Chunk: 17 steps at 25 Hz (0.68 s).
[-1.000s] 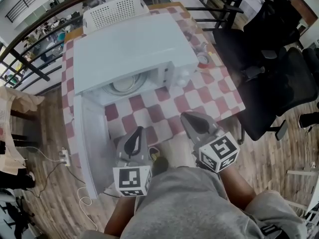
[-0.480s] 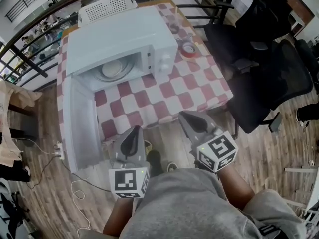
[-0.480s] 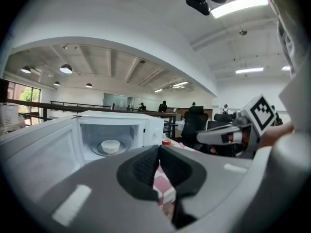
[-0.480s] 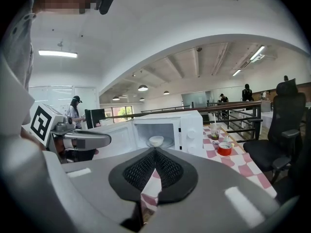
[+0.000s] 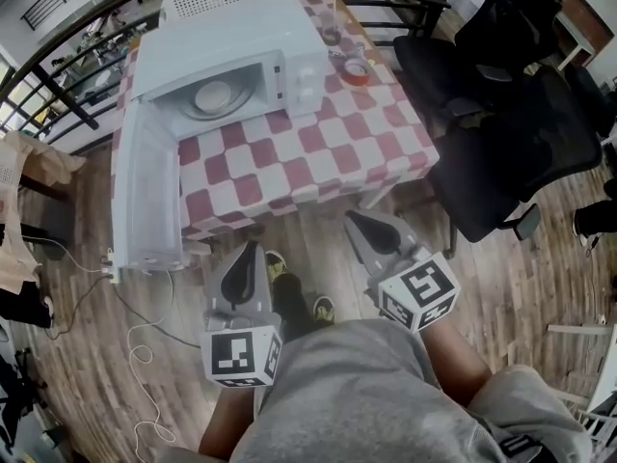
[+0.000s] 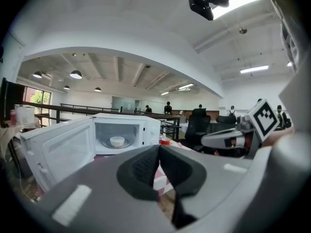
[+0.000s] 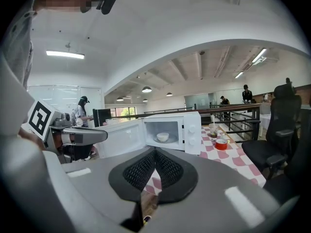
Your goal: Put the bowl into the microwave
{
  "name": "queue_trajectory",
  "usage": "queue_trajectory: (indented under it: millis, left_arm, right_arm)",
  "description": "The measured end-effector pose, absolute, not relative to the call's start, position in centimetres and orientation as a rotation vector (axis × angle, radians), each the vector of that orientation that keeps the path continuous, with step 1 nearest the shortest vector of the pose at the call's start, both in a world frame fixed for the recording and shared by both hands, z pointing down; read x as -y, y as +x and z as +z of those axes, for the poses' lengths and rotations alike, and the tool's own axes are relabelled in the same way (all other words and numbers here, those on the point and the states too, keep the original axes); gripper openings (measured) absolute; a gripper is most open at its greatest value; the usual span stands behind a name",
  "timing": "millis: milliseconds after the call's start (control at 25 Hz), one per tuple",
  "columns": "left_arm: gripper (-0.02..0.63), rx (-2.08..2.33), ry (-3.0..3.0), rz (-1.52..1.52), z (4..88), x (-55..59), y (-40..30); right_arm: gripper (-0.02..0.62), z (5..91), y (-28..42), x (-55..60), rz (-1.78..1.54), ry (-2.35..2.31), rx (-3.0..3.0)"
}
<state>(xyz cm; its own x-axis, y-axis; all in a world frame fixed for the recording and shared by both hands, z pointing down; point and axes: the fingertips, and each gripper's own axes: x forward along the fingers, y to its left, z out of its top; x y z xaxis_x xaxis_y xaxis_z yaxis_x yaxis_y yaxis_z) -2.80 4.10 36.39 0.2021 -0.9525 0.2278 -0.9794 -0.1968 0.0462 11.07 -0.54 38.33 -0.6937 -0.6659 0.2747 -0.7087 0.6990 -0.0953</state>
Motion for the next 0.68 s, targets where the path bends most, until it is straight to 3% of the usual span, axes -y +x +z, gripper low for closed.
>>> queue_trajectory:
  millis: [680]
  left_arm:
    - [0.011,1.927,2.232,0.241,36.4,-7.9,-2.9]
  right_arm:
    - [-0.002,38.3,11.9,-2.1,0.274,1.077,2.716]
